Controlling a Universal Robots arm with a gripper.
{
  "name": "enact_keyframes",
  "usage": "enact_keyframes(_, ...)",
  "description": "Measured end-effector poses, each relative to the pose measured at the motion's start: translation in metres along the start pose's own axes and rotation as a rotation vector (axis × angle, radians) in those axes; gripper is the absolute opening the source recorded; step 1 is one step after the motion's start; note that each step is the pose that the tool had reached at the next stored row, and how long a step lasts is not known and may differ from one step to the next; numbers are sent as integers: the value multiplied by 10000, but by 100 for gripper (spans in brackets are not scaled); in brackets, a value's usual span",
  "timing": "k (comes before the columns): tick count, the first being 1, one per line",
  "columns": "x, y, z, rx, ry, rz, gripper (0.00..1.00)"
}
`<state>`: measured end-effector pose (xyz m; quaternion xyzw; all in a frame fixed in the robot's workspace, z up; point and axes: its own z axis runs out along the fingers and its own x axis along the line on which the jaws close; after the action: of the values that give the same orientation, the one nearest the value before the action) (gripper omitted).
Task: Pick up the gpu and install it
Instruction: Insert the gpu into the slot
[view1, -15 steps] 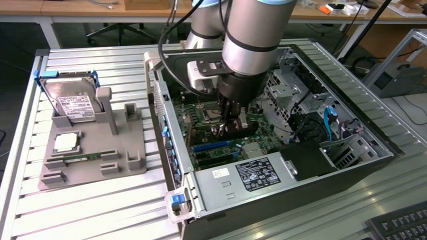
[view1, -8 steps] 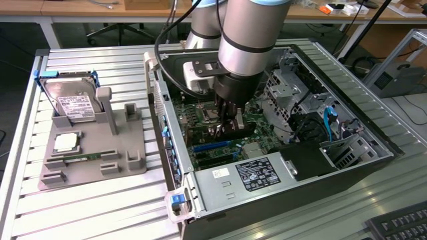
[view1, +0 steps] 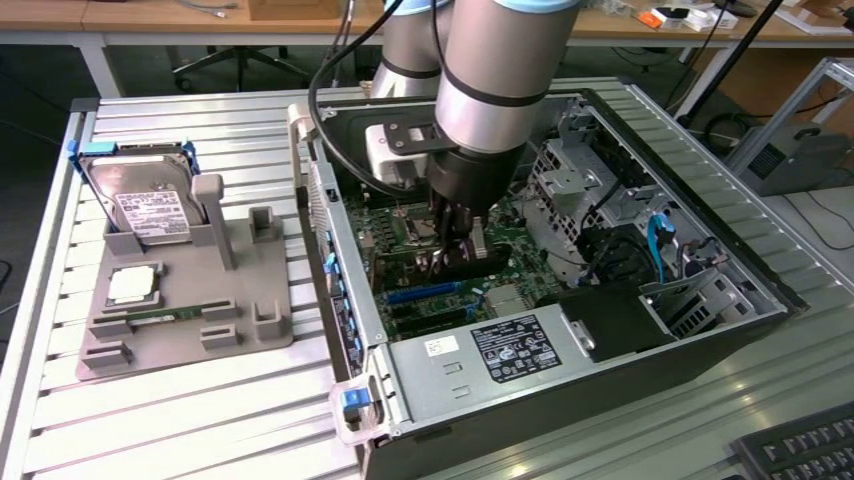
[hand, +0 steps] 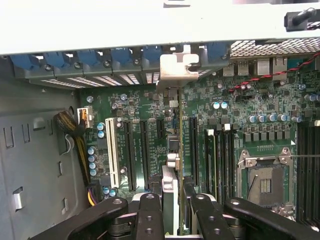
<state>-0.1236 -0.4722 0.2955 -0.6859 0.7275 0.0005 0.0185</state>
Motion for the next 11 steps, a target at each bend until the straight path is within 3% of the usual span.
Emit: enact_keyframes(11, -2, 1, 17, 0, 0, 0, 27)
